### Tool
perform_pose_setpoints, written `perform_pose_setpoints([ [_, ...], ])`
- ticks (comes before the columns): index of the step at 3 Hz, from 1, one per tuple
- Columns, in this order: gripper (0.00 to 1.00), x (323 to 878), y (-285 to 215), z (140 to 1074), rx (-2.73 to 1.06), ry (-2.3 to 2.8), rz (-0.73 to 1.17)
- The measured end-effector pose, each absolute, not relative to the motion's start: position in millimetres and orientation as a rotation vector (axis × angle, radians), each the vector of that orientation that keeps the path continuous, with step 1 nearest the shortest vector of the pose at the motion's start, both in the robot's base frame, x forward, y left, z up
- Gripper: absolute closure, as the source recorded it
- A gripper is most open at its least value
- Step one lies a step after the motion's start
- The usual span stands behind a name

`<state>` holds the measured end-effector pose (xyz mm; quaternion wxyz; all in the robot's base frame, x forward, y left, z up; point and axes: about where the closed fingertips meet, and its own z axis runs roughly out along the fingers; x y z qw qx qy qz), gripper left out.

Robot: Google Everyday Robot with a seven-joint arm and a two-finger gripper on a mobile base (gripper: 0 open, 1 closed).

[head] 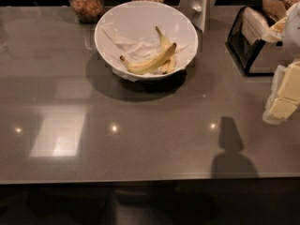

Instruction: Pick banana from white bowl

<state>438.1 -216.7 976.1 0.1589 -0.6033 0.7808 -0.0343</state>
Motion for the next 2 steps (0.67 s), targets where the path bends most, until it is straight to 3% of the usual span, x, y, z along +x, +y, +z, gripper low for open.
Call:
perform_pose_setpoints([
  [2,0.00,444.2,-210.1,977.7,-1.721,2.195,-0.087],
])
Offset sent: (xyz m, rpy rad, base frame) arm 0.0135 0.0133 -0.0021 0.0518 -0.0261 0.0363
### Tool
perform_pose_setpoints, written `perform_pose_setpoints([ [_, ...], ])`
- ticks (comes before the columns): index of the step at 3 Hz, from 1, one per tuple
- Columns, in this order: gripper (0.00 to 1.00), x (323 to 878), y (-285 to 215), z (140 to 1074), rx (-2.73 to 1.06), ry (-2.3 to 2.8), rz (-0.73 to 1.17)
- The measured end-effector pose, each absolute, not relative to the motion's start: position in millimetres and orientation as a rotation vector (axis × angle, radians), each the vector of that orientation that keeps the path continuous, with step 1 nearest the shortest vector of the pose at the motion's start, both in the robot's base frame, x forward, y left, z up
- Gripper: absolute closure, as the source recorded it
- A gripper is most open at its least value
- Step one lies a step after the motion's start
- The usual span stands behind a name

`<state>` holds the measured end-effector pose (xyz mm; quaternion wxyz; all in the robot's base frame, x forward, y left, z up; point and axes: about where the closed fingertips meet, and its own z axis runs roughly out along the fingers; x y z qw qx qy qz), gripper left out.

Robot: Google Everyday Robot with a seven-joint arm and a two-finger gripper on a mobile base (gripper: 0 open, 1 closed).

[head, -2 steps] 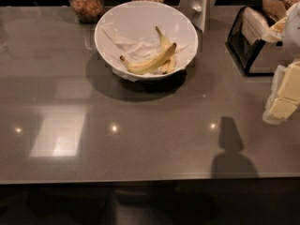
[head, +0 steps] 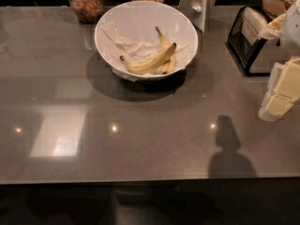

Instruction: Pick banana from white bowl

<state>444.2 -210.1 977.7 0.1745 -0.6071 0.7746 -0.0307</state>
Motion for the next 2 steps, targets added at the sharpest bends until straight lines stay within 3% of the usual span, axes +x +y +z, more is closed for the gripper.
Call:
perform_pose_setpoints([
  [2,0.00,489.8,-167.9,984.0,-1.703,1.975,0.043],
])
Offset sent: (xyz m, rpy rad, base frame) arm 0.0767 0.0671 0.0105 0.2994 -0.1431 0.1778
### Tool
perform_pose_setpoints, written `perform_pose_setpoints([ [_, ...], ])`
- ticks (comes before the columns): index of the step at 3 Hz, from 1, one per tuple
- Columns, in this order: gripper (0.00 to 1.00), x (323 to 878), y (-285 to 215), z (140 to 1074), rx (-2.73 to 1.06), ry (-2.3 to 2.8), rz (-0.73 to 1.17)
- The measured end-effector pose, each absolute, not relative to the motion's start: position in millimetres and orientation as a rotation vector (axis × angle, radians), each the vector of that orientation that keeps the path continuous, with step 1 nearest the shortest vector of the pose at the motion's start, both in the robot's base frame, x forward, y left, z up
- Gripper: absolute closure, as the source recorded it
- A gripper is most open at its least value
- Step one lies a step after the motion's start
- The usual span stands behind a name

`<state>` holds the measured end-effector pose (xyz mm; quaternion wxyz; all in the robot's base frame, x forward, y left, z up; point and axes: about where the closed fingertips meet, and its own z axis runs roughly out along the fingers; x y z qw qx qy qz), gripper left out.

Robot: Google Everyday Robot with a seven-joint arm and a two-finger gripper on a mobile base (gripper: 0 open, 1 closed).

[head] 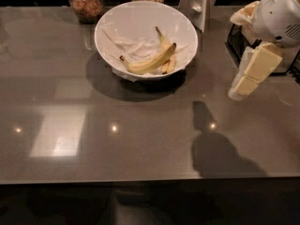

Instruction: Pick banana from white bowl

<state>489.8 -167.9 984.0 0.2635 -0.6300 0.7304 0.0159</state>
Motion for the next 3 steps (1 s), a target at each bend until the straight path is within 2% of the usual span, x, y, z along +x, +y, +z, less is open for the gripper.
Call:
perform_pose_setpoints([
  [3,0.00,565.2,-96.7,979.1,-1.710,1.782,0.314],
])
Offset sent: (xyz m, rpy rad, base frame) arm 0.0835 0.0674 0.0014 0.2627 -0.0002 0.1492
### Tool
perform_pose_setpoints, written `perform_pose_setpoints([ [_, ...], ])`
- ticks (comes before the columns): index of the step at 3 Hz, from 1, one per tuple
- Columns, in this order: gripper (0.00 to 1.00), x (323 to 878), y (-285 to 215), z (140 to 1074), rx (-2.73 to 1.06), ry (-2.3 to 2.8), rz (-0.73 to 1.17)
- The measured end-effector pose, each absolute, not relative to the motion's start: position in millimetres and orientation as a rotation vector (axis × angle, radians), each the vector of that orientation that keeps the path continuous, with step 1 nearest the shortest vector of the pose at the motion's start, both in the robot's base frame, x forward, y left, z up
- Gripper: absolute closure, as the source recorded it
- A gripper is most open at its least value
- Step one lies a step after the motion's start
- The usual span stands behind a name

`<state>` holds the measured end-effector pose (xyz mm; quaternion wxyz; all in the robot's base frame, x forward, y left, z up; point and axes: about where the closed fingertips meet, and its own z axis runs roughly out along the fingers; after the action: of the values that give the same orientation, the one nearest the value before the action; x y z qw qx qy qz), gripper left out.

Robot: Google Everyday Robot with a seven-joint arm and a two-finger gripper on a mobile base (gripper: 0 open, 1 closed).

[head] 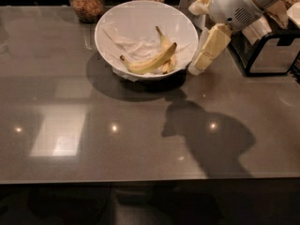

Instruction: Pick banana from white bowl

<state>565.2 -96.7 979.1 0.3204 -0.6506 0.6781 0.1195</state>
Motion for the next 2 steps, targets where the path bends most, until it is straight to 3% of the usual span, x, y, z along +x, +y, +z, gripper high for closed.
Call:
perform_pose_setpoints([
  [2,0.00,602.9,-45.9,960.5,-1.807,1.714,0.324],
])
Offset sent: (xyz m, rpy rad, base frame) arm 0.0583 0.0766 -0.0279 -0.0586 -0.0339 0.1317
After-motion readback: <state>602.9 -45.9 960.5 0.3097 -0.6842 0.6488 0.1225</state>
